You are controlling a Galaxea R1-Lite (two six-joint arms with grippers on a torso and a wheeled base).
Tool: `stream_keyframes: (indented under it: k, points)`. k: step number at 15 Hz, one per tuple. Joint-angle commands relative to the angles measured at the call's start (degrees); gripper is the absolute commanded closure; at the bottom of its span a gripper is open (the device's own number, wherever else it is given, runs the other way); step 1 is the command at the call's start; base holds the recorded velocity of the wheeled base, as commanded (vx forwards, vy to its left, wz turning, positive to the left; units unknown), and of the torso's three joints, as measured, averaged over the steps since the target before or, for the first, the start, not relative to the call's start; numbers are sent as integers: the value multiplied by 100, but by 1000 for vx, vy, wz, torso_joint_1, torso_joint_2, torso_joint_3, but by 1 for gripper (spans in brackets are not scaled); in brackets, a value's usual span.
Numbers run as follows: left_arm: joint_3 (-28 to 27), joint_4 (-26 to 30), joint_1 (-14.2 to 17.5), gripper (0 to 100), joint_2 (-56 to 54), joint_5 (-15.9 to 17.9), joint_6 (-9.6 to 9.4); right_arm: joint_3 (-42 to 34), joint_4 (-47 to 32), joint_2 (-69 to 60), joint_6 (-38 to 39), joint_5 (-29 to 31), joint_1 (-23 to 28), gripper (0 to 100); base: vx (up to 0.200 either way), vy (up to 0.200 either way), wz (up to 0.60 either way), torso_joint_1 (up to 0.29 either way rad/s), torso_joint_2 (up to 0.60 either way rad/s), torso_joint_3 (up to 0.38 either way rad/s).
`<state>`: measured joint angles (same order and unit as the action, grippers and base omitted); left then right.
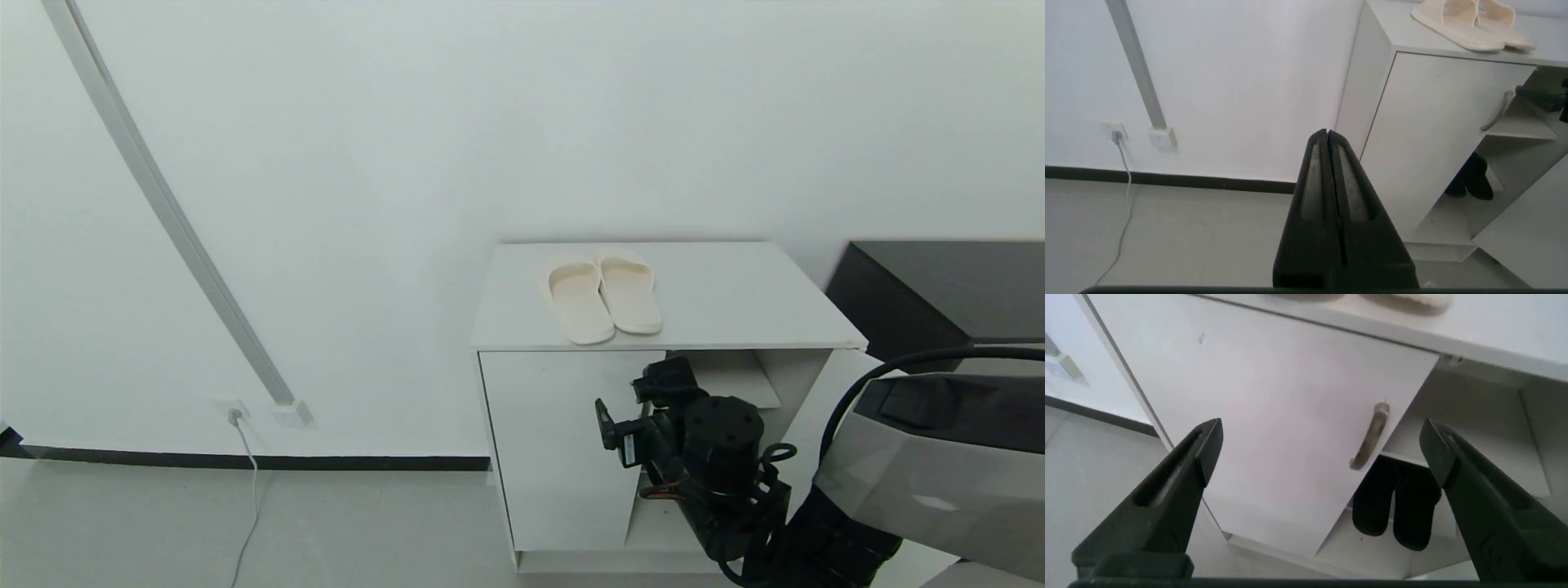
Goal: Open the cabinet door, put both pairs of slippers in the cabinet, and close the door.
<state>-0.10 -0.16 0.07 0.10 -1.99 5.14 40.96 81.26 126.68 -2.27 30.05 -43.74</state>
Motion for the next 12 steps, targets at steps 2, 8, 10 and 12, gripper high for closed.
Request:
stream_keyframes:
  k: [2,8,10,12]
  points:
    - [1,-2,1,100,-1,-3,13,-9,4,-12,-2,1,6,0,0,0,0,173,-373,-205]
    - [1,-2,1,100,-1,5,4,175,206,-65,-362,-236,94,0,0,0,0,95,-207,-103]
    - [1,-2,1,100,-1,5,4,632,-673,-285,-257,-245,199,0,0,0,0,0,0,0]
    - [1,-2,1,100,-1,5,4,1090,-1376,-452,-98,-298,226,0,0,0,0,0,0,0]
